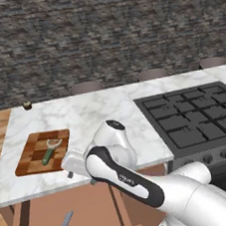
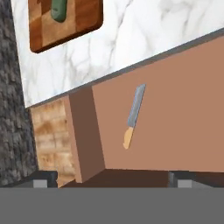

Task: Open the drawer on the left and place the cutting tools on the cutting board.

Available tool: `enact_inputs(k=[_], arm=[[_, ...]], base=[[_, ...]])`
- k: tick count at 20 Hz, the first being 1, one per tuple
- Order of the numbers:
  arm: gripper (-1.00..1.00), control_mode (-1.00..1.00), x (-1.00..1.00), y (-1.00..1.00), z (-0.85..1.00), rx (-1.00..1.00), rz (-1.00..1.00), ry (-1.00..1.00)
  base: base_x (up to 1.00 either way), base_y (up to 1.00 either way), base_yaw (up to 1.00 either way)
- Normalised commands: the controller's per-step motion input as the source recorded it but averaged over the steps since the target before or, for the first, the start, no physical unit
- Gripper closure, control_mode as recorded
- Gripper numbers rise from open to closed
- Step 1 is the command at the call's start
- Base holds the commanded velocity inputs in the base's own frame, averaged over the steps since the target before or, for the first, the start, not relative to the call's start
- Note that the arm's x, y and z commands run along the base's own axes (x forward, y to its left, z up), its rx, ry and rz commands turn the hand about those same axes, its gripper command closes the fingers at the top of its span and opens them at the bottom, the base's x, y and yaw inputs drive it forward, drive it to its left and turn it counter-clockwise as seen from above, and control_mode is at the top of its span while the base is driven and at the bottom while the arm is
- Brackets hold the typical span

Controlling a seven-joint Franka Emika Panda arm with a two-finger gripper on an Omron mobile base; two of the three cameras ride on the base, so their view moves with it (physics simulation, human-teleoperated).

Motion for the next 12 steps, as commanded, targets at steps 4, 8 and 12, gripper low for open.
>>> enact_inputs(k=[4,8,12], arm=[[-1.00,-1.00,-0.16,0.18,-0.37,-0.03,0.00,0.21],[-1.00,-1.00,0.00,0.11,-0.22,-0.11,0.00,0.13],[-1.00,-1.00,0.00,0.26,-0.48,-0.16,0.00,0.27]], base=[[0.00,0.00,0.00],[0.00,0.00,0.00],[0.00,0.00,0.00]])
